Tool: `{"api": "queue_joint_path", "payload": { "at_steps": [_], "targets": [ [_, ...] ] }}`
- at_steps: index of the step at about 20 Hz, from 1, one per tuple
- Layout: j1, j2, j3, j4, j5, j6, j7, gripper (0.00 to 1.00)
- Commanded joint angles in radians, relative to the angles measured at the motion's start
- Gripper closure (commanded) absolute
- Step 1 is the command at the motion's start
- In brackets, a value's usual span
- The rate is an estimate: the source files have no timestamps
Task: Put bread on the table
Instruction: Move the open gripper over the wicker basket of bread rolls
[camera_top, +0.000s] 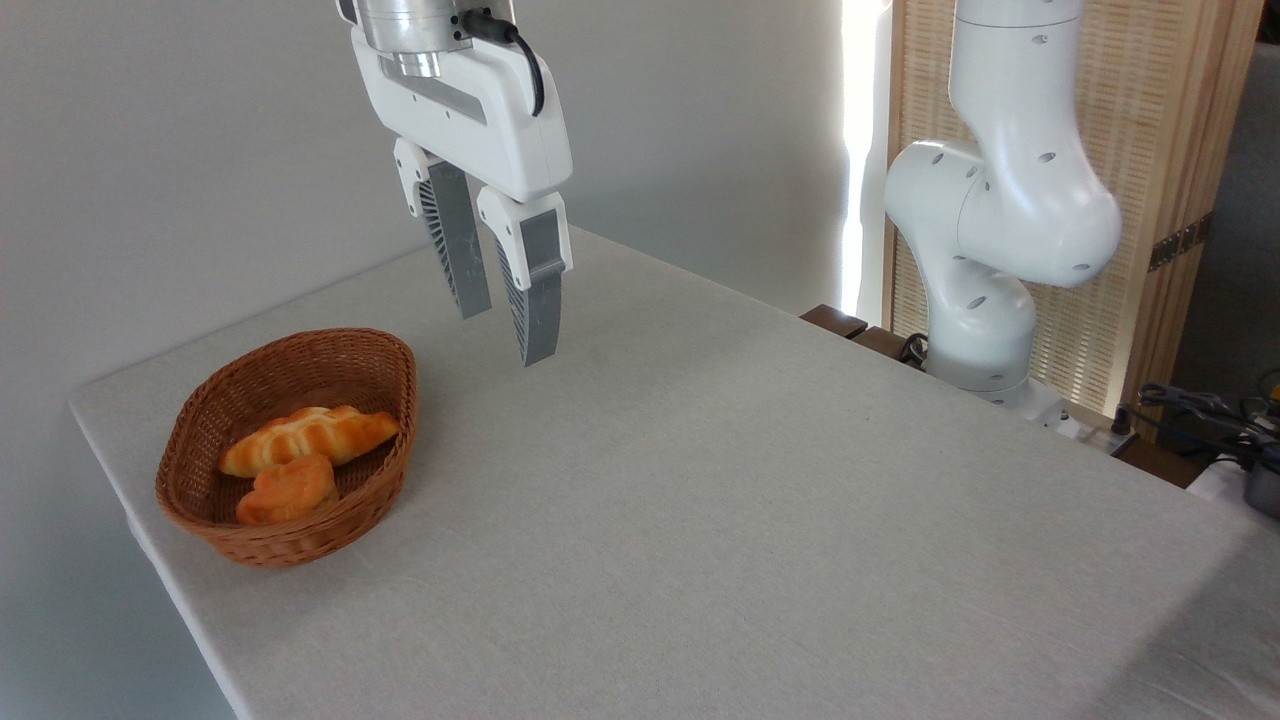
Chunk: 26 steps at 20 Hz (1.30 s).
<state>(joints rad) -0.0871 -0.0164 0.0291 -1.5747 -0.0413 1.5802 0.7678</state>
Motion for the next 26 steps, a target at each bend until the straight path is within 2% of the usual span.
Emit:
{"api": "queue_joint_path", "payload": {
  "at_steps": [1,10,13,16,20,26],
  "targets": [
    [0.003,0.001,0.000,0.013,-0.008,-0.013,0.011,0.00],
    [0.003,0.004,-0.009,0.012,-0.015,0.000,0.010,0.00],
    [-0.008,0.015,-0.018,0.012,-0.019,0.090,0.001,0.00],
    [-0.008,0.045,-0.069,0.012,-0.019,0.188,-0.001,0.00],
    [-0.008,0.113,-0.171,0.010,-0.019,0.325,-0.001,0.00],
    [-0.010,0.281,-0.300,0.001,0.001,0.614,0.007,0.00]
  ]
}}
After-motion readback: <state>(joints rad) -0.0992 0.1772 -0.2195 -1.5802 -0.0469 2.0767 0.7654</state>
